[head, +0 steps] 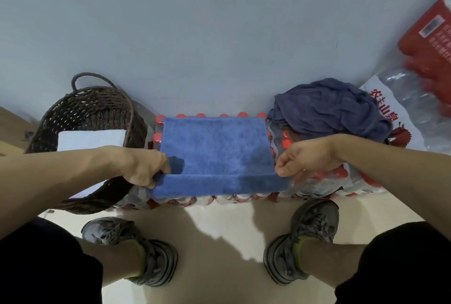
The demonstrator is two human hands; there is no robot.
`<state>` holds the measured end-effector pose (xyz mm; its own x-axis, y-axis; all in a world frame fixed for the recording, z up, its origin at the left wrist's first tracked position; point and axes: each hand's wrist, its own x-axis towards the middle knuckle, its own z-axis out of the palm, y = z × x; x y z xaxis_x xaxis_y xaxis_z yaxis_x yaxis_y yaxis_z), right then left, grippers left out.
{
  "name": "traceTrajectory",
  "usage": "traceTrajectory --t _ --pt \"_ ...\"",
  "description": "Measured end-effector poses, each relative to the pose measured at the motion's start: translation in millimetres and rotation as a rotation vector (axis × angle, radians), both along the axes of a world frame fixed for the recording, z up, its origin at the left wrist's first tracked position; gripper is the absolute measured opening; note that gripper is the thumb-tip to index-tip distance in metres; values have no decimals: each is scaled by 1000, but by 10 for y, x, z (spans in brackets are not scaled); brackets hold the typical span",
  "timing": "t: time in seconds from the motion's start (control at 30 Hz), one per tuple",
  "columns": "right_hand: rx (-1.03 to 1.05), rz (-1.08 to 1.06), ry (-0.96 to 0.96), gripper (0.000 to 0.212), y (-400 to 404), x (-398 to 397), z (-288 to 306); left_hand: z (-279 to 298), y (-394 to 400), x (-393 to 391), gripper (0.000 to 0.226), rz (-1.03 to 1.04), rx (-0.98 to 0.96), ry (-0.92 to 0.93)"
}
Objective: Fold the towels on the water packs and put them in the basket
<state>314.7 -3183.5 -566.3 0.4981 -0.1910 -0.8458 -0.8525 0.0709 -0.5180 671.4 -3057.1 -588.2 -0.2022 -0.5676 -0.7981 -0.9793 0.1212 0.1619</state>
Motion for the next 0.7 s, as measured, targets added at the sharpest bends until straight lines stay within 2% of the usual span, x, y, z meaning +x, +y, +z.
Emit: traceTrajectory --t 0.1,0.17,0.23,0.33,0.43,0.57,0.63,0.7 --pt "106 12 25 10 -25 16 1 101 -41 58 24 56 71 59" --pt "122 -5 27 10 -56 23 10 183 -78 130 26 154 -31 140" --pt "114 -69 -3 10 -94 17 5 241 -131 203 24 339 -145 246" --pt "49 -214 -69 13 -177 37 -46 225 -216 290 19 660 -205 411" --pt "-77 -452 -148 21 -275 107 -151 59 -340 309 14 894 -273 416" --pt "-190 -771 -212 20 -335 252 -374 -202 -518 239 23 1010 -385 255" --pt "-177 -761 -153 18 -316 312 -494 -306 -551 204 25 1095 -398 274" --pt "-182 -712 -52 19 -270 363 -614 -391 -527 192 20 1184 -327 348"
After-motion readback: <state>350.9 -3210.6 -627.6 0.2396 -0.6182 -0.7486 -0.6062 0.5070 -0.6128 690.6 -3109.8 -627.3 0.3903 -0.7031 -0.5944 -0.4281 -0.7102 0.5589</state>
